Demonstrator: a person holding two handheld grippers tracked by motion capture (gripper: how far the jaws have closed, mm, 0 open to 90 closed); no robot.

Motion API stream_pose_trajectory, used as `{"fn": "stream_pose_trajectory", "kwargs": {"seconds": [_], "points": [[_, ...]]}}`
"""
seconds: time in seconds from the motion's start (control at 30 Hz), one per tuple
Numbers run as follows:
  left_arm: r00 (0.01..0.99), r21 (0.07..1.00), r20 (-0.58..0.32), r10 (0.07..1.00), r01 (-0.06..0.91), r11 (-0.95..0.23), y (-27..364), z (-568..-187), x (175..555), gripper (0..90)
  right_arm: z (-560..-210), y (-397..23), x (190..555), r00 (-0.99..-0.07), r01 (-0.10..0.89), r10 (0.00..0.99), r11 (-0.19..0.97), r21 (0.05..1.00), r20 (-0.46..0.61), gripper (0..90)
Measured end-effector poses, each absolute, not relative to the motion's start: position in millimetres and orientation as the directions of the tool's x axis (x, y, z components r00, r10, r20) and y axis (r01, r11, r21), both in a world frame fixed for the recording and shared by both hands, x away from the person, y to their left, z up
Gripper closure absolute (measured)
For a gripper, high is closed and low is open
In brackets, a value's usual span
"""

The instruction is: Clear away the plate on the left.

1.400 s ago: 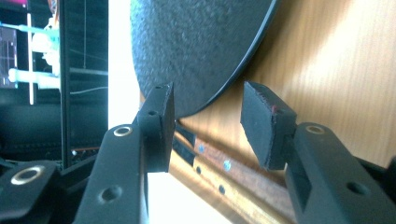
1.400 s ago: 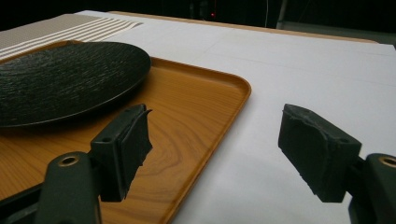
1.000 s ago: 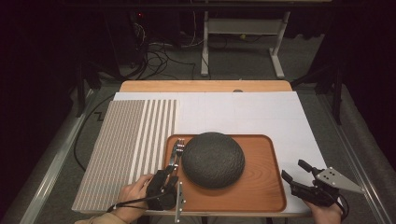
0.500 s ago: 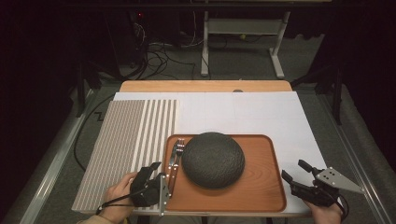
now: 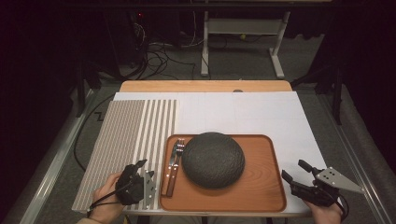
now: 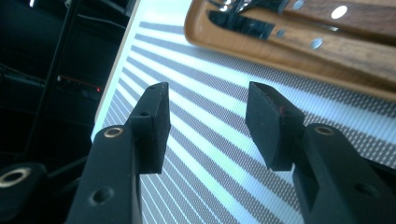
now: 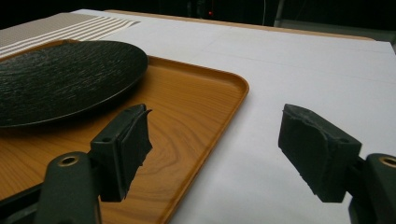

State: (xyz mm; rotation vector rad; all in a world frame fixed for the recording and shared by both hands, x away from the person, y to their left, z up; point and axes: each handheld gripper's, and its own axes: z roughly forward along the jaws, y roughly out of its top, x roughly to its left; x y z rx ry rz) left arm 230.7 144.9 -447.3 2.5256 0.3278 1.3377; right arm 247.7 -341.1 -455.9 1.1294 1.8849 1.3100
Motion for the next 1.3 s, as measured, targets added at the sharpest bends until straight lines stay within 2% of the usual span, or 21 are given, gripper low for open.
{"fn": "stream_pose_trajectory", "kwargs": {"seconds": [0.43,0.67,0.73,0.87,1.2,1.3], "points": [[0.545,0.413,0.718,0.432,0.166,-0.896,175,-447,235,47.1,-456,-341,248,-0.474,0.319,0.881,0.160,0.934,0.011,25.3],[0.538,0.487,0.661,0.522,0.221,-0.845,191,-449,237,47.1,-456,-341,248,-0.474,0.318,0.881,0.159,0.935,0.012,25.3],[0.536,0.511,0.644,0.546,0.230,-0.828,195,-449,238,42.5,-456,-341,248,-0.474,0.318,0.881,0.159,0.935,0.012,25.3],[0.538,0.546,0.605,0.586,0.255,-0.798,204,-449,239,42.5,-456,-341,248,-0.473,0.318,0.881,0.158,0.935,0.012,25.3],[0.536,0.694,0.401,0.743,0.352,-0.628,236,-444,245,42.4,-456,-341,248,-0.472,0.321,0.881,0.155,0.934,0.016,25.3],[0.535,0.733,0.334,0.776,0.370,-0.571,246,-444,247,39.6,-456,-342,248,-0.470,0.322,0.882,0.154,0.934,0.017,25.3]]}}
